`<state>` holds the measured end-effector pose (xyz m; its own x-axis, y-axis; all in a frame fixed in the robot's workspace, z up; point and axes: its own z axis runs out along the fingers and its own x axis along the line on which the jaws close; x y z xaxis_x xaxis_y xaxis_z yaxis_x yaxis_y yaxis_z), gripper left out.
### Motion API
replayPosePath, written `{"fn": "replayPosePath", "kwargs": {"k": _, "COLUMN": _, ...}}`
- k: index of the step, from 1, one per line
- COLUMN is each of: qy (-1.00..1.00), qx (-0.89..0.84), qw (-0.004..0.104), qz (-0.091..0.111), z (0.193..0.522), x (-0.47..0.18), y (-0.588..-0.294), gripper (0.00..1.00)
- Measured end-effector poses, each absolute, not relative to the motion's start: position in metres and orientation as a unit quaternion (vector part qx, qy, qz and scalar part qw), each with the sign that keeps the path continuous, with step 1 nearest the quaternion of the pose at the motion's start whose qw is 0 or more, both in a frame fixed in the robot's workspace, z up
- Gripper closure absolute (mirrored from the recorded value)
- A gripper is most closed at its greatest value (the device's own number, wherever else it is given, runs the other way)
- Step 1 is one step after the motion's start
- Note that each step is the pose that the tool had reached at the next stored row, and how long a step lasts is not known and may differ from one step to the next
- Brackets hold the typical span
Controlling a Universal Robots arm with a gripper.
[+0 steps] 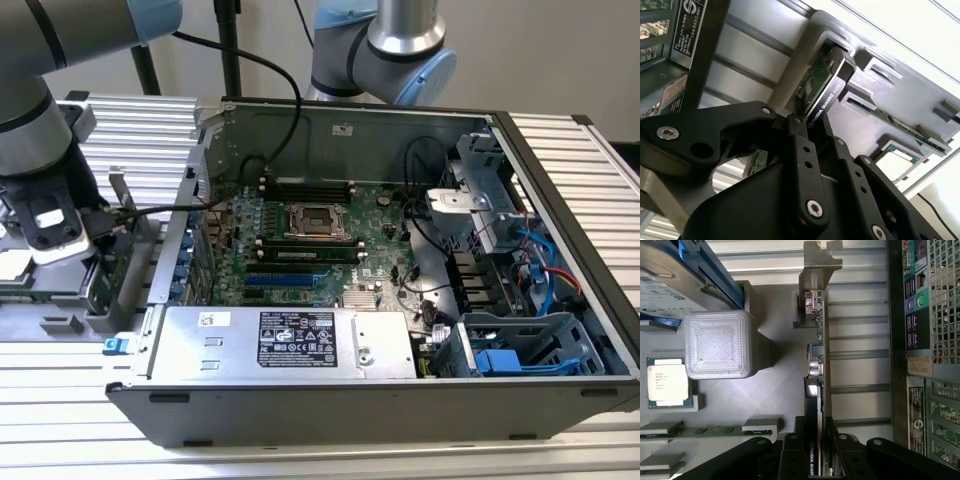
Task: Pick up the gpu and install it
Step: 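Pick up the gpu and move the gpu toward the slot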
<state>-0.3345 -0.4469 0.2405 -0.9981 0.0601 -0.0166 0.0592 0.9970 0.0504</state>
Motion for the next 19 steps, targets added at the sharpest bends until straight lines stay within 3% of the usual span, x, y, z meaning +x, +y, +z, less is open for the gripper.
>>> {"fn": "replayPosePath", "kwargs": {"k": 19, "qy": 0.999, "qx": 0.030, "qw": 0.009, "qz": 0.025, "z": 0.2497, "x": -0.3345, "y": -0.4469, "gripper": 1.00}}
